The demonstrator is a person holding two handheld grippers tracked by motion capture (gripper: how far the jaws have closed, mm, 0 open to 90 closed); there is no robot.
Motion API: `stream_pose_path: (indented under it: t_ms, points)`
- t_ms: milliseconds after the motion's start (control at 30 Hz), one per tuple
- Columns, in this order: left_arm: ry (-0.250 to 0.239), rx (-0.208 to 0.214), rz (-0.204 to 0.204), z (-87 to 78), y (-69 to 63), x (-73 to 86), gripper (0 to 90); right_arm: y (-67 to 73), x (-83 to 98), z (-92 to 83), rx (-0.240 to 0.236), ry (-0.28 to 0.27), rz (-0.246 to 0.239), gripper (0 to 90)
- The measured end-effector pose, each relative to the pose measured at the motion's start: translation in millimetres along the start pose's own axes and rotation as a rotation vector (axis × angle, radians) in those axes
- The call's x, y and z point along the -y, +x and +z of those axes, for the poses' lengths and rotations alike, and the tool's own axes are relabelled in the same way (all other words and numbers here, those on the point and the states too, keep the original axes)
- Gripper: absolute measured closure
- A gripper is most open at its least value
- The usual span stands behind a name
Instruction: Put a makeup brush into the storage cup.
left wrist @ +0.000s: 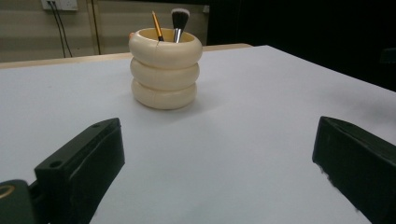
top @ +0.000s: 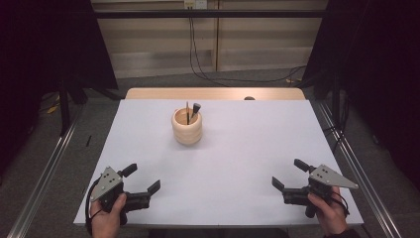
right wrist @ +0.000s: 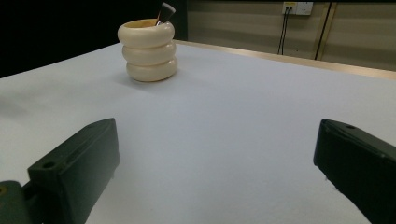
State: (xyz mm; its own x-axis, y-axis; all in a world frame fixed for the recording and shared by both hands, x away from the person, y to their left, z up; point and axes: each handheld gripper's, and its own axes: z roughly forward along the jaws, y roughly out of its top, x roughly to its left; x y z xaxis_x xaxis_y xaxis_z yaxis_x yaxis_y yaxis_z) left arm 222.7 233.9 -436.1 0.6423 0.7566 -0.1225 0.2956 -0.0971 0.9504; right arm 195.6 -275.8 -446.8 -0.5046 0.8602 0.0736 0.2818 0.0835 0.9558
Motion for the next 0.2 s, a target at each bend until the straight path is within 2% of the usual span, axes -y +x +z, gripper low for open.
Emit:
stream_pose_path:
  t_ms: [200]
  points:
    - [0.009,0.003,-0.004,1.3,1.2,1.2,2.3,0.2,0.1,0.2,0.001,0.001,-0.002,0.3]
